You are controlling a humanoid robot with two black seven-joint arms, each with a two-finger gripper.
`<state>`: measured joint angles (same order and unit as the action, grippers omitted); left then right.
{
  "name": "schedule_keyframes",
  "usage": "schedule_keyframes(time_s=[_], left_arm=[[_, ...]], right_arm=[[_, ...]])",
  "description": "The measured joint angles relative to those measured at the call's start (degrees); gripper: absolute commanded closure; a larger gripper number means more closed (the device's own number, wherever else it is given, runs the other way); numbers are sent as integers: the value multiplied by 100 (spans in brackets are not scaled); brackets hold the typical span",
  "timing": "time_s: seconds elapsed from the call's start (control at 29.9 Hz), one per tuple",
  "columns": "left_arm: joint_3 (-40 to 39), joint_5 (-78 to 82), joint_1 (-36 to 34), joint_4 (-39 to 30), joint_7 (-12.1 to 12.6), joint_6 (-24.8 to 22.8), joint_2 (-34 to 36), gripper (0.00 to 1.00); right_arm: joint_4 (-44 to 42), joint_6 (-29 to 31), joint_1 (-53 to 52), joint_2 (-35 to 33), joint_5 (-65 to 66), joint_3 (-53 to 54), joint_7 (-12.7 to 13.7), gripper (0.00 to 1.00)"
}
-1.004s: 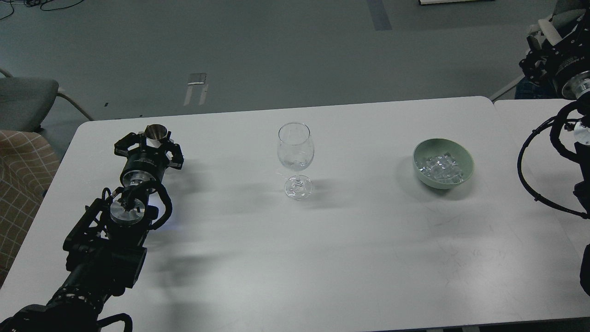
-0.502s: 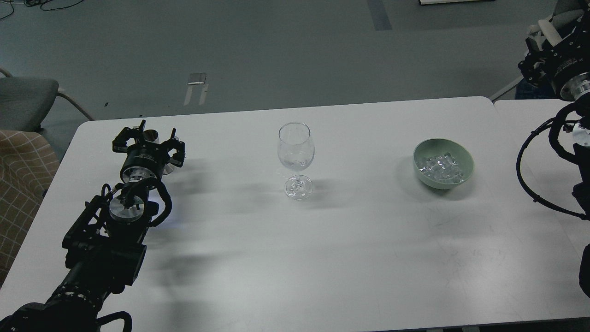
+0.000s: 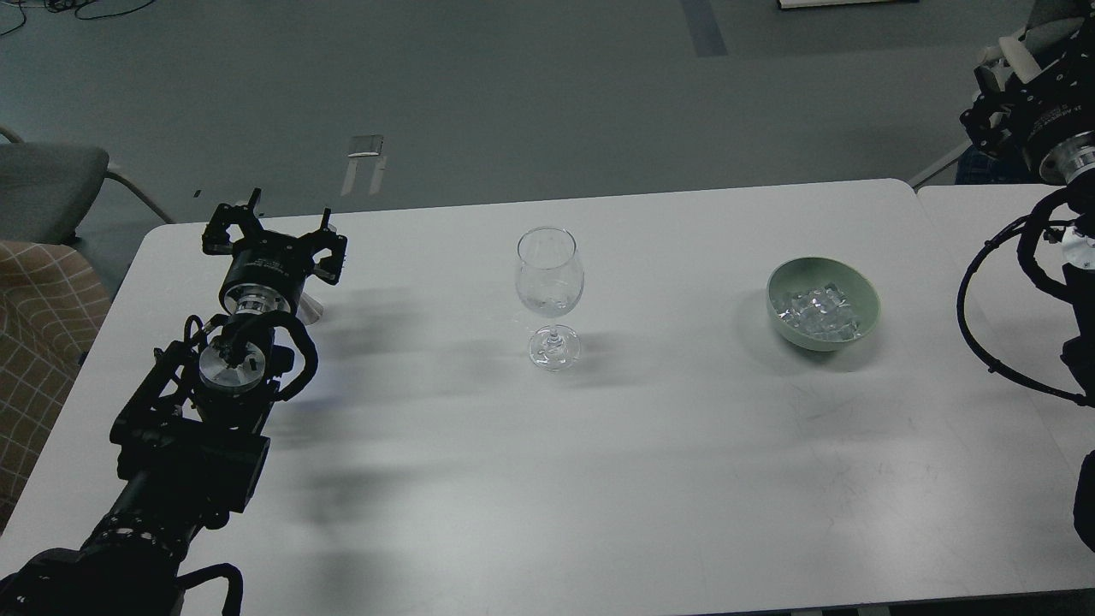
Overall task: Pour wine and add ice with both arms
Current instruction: 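Open the left gripper and raise it away from the jigger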
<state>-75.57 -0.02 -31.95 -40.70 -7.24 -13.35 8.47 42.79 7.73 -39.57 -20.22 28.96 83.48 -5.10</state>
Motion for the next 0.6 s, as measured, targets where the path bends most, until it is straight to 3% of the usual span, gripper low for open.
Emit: schedule_keyframes(time_s=[0.3,0.6], left_arm=[[7,27,206,-1084,33,-57,489,2],[-74,141,312,-1524,-75,-139,1002,2]], right_arm=[[91,70,25,0,-4,2,-25,0],[184,61,135,-164,101,-4,-41,0]])
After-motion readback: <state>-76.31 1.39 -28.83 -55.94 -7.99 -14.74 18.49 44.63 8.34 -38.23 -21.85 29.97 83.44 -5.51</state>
